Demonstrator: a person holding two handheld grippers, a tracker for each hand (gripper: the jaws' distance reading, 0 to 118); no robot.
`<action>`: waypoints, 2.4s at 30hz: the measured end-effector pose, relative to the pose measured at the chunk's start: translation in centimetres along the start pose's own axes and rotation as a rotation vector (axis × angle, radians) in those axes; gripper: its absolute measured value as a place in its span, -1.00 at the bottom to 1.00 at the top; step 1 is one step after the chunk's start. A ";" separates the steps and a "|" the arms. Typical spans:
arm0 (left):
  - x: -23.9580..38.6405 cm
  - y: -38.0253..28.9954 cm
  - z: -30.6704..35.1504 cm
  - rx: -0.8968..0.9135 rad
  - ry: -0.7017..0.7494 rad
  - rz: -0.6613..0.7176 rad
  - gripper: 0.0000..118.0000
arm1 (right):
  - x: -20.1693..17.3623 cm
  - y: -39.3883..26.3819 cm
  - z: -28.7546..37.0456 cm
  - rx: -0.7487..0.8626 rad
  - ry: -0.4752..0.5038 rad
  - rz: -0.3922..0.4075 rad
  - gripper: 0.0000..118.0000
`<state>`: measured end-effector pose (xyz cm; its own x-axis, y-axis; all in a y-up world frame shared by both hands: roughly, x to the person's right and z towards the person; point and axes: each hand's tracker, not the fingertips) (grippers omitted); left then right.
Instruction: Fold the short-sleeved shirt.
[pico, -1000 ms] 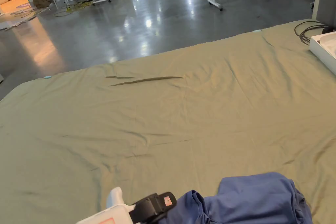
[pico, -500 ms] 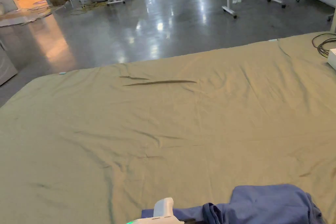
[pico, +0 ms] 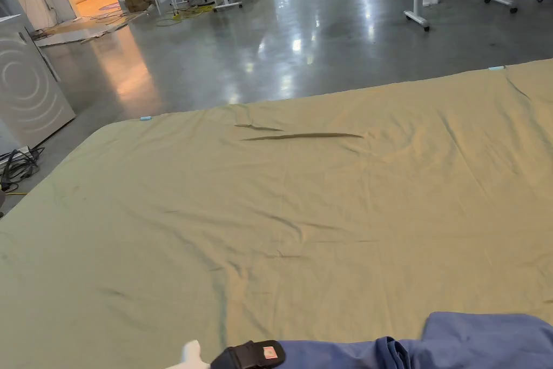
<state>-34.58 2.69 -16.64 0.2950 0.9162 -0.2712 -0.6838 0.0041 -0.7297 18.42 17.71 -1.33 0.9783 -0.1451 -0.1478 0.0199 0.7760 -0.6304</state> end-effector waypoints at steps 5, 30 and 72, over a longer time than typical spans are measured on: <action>-1.4 -1.0 -3.2 -0.042 -0.083 0.019 -0.14 | 0.2 0.0 1.0 -0.007 -0.040 0.018 -1.00; 6.8 1.2 4.7 0.151 0.035 -0.212 -0.78 | -0.6 -0.2 -1.1 -0.031 0.037 0.007 -1.00; 15.0 -11.9 -20.2 -0.333 0.441 -0.926 -0.98 | -2.8 1.8 -5.3 -0.094 0.091 0.020 -1.00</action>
<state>-8.50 8.32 -24.71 0.8643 0.3874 0.3207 0.1253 0.4517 -0.8833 14.67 16.26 -6.09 0.9556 -0.1886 -0.2266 -0.0228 0.7188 -0.6948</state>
